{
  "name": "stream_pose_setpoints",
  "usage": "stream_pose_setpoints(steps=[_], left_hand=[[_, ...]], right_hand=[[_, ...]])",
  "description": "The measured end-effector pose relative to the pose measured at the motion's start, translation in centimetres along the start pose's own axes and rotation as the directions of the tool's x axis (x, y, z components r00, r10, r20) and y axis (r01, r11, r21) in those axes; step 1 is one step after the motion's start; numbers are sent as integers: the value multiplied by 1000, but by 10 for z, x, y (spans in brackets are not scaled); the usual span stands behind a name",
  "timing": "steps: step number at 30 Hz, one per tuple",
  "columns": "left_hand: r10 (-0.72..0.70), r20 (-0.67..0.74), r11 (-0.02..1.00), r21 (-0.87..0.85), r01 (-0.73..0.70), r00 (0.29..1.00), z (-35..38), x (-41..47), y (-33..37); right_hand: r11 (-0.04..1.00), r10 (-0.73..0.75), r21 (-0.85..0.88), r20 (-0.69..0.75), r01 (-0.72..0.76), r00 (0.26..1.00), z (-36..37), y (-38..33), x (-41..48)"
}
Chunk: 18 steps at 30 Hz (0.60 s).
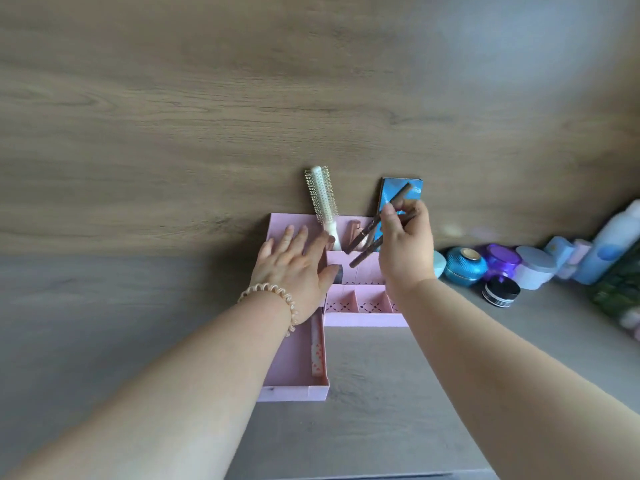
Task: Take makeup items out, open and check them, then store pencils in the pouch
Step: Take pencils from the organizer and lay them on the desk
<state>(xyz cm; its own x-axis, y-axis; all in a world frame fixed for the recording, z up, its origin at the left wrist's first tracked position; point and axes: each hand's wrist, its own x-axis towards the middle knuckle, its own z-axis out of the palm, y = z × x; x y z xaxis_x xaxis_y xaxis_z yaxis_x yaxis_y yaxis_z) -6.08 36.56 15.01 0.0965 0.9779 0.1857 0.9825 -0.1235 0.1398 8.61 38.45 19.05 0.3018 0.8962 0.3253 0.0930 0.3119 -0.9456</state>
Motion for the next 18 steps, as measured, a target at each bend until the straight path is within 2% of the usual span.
stream_pose_setpoints(steps=[3, 6, 7, 9, 12, 14, 18], left_hand=[[85, -27, 988, -124, -87, 996, -12, -10, 2], [132, -192, 891, -406, -201, 972, -29, -38, 22], [130, -161, 822, -535, -198, 978, -35, -50, 32], [196, 32, 651, -752, -106, 980, -47, -77, 51], [336, 159, 482, -876, -24, 928, -60, -111, 68], [390, 192, 423, -906, 10, 900, -71, -133, 76], [526, 251, 434, -901, -2, 813, -101, -185, 94]], right_hand=[[994, 105, 18, 26, -106, 994, -25, -4, -28], [974, 214, 64, 39, -216, 976, -49, -15, -61], [970, 222, 92, 33, -224, 975, -56, -20, -71], [964, 239, 127, -25, -235, 971, -70, -38, -97], [951, 275, 172, -80, -258, 958, -85, -65, -139], [952, 279, 172, -142, -254, 950, -95, -83, -168], [956, 283, 155, -284, -248, 916, -123, -128, -230]])
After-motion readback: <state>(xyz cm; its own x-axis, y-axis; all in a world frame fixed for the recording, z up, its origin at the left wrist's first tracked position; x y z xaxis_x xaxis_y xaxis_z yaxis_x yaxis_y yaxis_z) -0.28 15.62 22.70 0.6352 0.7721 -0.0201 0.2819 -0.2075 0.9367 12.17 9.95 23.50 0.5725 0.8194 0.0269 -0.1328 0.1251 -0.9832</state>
